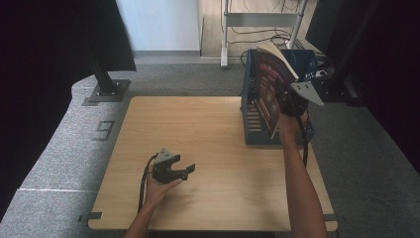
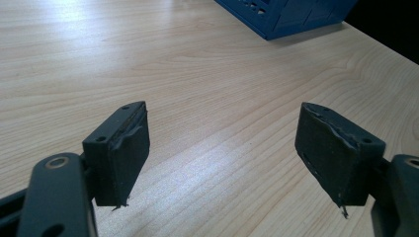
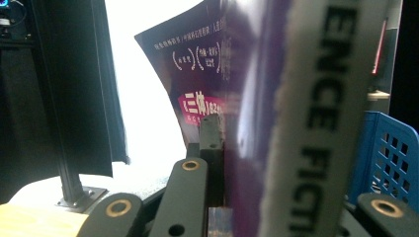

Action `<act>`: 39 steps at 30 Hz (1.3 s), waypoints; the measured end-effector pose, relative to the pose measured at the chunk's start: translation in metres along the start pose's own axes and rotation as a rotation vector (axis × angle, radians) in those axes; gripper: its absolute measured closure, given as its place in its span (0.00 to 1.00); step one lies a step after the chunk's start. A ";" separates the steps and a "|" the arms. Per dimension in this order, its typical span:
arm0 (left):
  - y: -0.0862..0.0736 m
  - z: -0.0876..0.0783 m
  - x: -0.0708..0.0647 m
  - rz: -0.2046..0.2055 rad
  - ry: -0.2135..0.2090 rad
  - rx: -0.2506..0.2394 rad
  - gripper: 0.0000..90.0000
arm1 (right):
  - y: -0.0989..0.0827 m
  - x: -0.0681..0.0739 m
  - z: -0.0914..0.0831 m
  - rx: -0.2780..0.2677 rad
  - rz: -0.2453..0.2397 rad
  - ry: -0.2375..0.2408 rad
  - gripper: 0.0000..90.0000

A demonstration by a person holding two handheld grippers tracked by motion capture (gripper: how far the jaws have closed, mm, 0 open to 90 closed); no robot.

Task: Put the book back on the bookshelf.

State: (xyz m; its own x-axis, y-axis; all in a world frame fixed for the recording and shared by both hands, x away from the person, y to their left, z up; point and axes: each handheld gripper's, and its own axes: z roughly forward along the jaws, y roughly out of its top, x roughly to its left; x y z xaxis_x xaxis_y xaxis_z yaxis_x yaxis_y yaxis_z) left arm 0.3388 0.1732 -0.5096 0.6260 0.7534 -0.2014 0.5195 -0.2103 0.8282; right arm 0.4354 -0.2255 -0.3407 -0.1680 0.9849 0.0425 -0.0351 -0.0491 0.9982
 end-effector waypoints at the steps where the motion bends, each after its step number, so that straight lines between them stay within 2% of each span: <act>1: 0.000 0.000 0.000 0.000 0.001 0.000 0.24 | 0.000 0.000 0.001 0.000 0.002 -0.003 0.91; 7: -0.001 -0.002 -0.001 0.002 0.001 -0.003 0.24 | 0.000 -0.002 0.007 -0.002 0.011 -0.015 0.91; 21: -0.002 -0.004 0.002 -0.011 0.008 -0.012 0.24 | 0.001 -0.001 0.020 -0.007 -0.001 -0.031 0.91; 39: -0.002 -0.007 0.006 -0.015 0.013 -0.015 0.24 | -0.011 0.003 0.042 0.008 -0.005 -0.051 0.91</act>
State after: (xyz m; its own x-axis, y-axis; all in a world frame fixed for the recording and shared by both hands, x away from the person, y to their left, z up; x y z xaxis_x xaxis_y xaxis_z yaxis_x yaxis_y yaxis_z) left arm 0.3372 0.1825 -0.5088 0.6104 0.7645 -0.2072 0.5201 -0.1896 0.8328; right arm 0.4765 -0.2155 -0.3500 -0.1174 0.9923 0.0390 -0.0281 -0.0426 0.9987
